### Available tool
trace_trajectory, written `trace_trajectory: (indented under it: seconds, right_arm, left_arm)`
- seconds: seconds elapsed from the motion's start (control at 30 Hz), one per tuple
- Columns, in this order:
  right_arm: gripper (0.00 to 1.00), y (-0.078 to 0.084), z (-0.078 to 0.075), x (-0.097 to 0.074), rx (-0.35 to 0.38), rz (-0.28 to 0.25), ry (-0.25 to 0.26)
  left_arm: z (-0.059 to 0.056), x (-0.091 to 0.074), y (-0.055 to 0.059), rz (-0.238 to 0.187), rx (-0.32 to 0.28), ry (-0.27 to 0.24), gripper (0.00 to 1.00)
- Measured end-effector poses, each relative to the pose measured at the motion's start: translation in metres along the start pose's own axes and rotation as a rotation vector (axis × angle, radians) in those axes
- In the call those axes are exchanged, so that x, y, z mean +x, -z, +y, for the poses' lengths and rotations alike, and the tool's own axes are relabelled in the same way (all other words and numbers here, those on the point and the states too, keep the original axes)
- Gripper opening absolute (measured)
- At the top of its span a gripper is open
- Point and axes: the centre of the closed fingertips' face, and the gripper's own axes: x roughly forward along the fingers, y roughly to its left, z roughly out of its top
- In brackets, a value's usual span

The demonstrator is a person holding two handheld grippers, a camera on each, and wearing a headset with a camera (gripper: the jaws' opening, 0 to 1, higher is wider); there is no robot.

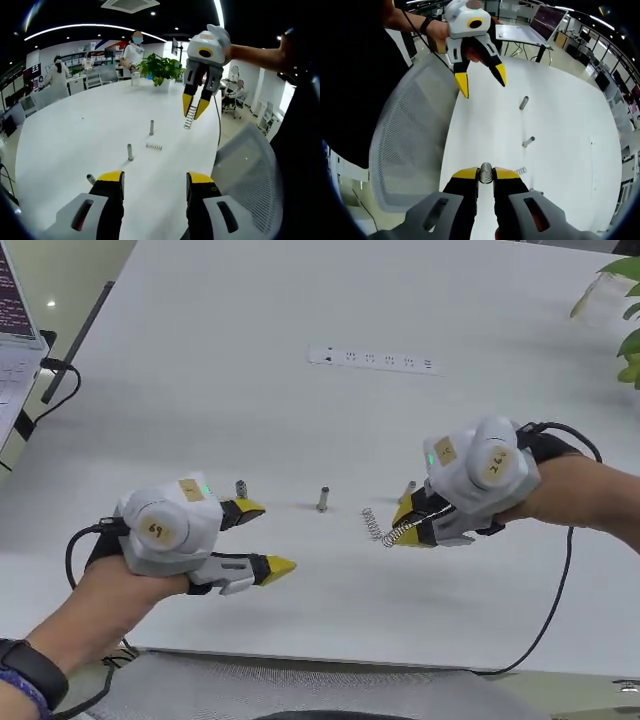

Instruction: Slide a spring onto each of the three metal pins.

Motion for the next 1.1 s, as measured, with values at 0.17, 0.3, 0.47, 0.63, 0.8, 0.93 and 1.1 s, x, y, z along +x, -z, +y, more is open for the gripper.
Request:
trace_trajectory:
  seconds: [0.17, 0.3, 0.47, 0.63, 0.8, 0.93, 1.1]
  right_arm:
    - [0.08, 0.002, -0.003, 0.003, 0.003, 0.011, 0.001]
    - [0.08, 0.002, -0.006, 0.006, 0.004, 0.012, 0.000]
    - [0.08, 0.003, -0.012, 0.010, 0.007, 0.025, 0.005]
    - [0.08, 0.004, -0.017, 0.015, 0.007, 0.034, -0.001]
    - [0.08, 0.004, -0.025, 0.019, 0.013, 0.043, 0.002]
    - [0.08, 0.003, -0.031, 0.023, 0.017, 0.049, 0.002]
    - [0.08, 0.003, -0.039, 0.028, 0.019, 0.053, 0.004]
  left_arm:
    - [0.010, -0.011, 0.007, -0.001, -0.024, -0.033, 0.47]
    - [0.017, -0.019, 0.011, -0.001, -0.038, -0.055, 0.49]
    - [0.028, -0.032, 0.017, -0.007, -0.070, -0.090, 0.52]
    - [0.033, -0.042, 0.019, -0.014, -0.093, -0.117, 0.54]
    - [0.038, -0.050, 0.021, -0.025, -0.124, -0.141, 0.57]
    - [0.038, -0.054, 0.022, -0.029, -0.126, -0.142, 0.62]
    - [0.040, -0.058, 0.025, -0.029, -0.137, -0.151, 0.63]
